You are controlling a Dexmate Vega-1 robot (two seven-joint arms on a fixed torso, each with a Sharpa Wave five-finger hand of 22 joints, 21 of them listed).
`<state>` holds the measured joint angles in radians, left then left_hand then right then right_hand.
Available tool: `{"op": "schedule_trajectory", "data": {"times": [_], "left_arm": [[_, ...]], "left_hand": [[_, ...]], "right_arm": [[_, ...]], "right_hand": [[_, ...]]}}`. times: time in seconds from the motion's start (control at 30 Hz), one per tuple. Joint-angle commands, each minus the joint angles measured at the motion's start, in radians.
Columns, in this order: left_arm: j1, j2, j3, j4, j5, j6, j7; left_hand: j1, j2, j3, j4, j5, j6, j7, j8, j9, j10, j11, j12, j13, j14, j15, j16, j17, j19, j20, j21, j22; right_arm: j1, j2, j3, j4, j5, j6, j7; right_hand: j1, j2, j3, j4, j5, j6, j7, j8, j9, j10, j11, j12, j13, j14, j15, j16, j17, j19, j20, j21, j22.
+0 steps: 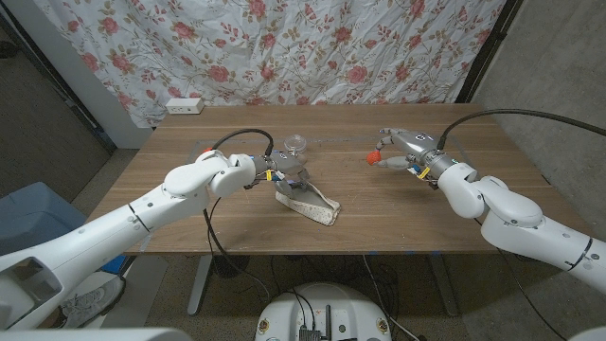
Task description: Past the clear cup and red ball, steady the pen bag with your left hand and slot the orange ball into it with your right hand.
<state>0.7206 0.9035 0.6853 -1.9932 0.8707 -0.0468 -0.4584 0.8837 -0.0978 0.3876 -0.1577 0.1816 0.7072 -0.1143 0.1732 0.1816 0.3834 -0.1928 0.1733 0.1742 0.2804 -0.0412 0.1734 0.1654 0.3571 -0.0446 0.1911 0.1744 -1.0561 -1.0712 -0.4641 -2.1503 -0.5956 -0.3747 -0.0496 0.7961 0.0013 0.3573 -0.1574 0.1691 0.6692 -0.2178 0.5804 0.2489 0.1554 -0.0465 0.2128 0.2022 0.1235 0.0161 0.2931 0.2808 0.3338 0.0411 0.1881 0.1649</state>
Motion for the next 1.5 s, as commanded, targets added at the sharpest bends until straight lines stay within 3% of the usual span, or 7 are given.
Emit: {"op": "schedule_trajectory", "data": {"times": [0.03,0.97,1.5], "left_arm": [[-0.002,0.012,-0.012,-0.007,-0.011,-0.017,-0.015],[-0.02,-0.001,-0.007,0.01,-0.002,-0.035,-0.026],[-0.03,-0.008,-0.002,0.027,-0.004,-0.046,-0.016]], "left_hand": [[-0.008,-0.003,-0.005,0.001,0.005,-0.008,0.0,0.001,0.003,-0.007,0.003,0.003,0.003,-0.008,-0.105,-0.003,0.001,-0.009,-0.007,-0.003,0.002],[-0.022,0.0,-0.019,0.003,0.004,-0.04,0.008,0.006,0.003,-0.021,0.014,0.007,0.003,-0.022,-0.1,0.0,0.002,-0.02,-0.002,-0.002,0.002],[-0.025,0.001,-0.024,0.002,0.005,-0.037,0.005,0.012,0.002,-0.02,0.013,0.01,0.003,-0.022,-0.102,0.001,0.001,-0.021,-0.002,0.0,0.001]], "right_arm": [[-0.01,0.003,0.008,-0.028,0.004,0.053,0.004],[0.029,0.058,-0.024,-0.023,0.014,0.202,0.055],[0.049,0.099,-0.045,-0.01,0.005,0.23,0.082]], "right_hand": [[0.001,0.01,-0.003,0.002,0.007,0.01,-0.002,0.007,0.001,0.011,0.0,-0.006,0.004,0.001,0.001,0.001,0.006,0.004,-0.001,0.0,0.003],[-0.001,0.012,-0.005,0.002,0.007,0.013,-0.002,0.008,0.0,0.013,0.001,-0.006,0.004,-0.006,0.008,-0.003,0.007,-0.002,0.001,-0.002,0.003],[-0.001,0.013,-0.006,0.002,0.007,0.014,-0.003,0.008,-0.001,0.016,0.001,-0.006,0.004,-0.002,0.007,-0.002,0.008,0.0,-0.001,0.0,0.003]]}}
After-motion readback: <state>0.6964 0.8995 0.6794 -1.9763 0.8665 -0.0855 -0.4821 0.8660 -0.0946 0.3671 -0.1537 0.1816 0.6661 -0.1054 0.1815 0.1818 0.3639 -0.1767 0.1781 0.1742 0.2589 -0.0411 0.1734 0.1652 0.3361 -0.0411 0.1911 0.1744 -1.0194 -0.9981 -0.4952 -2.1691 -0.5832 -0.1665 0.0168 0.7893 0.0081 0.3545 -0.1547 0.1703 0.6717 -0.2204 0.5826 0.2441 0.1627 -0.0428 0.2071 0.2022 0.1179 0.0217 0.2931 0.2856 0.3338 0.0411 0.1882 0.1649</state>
